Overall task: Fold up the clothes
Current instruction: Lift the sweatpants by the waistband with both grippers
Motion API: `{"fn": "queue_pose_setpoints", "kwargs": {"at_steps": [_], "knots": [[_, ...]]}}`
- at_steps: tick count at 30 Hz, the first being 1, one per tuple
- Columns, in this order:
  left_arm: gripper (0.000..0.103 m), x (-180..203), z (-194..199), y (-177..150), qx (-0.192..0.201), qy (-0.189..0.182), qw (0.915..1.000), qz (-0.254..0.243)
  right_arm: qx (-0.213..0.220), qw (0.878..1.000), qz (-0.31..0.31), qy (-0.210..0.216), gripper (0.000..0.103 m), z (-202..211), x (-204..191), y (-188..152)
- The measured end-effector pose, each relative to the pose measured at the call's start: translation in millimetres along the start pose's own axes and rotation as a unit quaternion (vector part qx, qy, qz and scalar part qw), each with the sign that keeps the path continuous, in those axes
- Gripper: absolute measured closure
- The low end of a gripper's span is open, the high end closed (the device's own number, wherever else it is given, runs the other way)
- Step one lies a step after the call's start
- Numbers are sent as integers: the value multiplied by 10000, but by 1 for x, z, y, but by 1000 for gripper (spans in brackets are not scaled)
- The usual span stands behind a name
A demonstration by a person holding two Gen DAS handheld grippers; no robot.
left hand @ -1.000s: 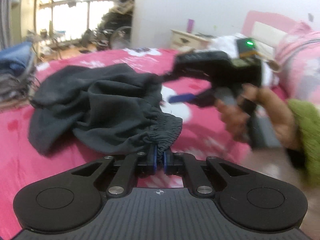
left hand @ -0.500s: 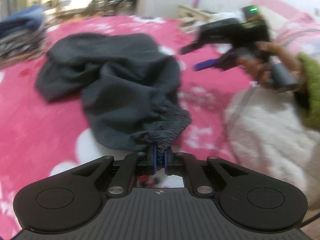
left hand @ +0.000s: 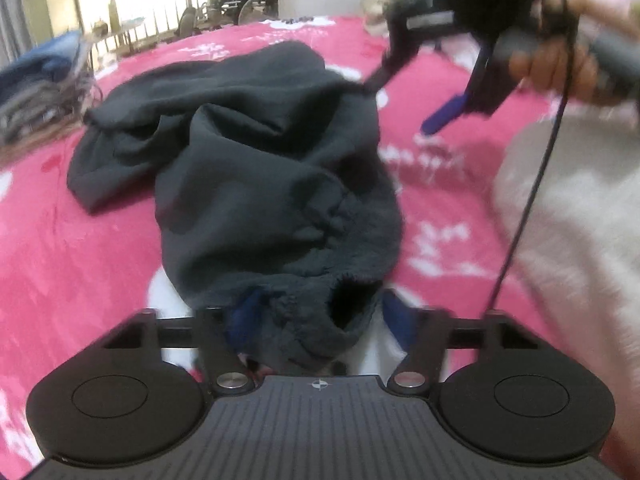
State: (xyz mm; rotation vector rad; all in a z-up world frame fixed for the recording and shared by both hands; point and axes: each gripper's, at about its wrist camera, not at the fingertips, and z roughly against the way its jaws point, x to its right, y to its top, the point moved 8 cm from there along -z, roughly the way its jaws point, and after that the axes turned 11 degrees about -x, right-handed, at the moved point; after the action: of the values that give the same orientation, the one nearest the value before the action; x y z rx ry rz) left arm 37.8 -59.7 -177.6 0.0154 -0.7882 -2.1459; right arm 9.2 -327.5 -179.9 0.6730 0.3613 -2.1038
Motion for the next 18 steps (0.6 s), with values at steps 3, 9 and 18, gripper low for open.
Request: {"fn": "queue_pose_setpoints", "kwargs": {"at_steps": [3,9,18], "knots": [[93,-29,7,14,295,-94,9969,727,263,9995,117,112,24,9,-5,2],[95,-90,23,41,876,-281,9720,2163,917,9933,584,384,24,31,-22,14],[95,-163,15,49,1175,-78,9257,3595,1310,9446,2927,-692,24,15,-82,0]]}}
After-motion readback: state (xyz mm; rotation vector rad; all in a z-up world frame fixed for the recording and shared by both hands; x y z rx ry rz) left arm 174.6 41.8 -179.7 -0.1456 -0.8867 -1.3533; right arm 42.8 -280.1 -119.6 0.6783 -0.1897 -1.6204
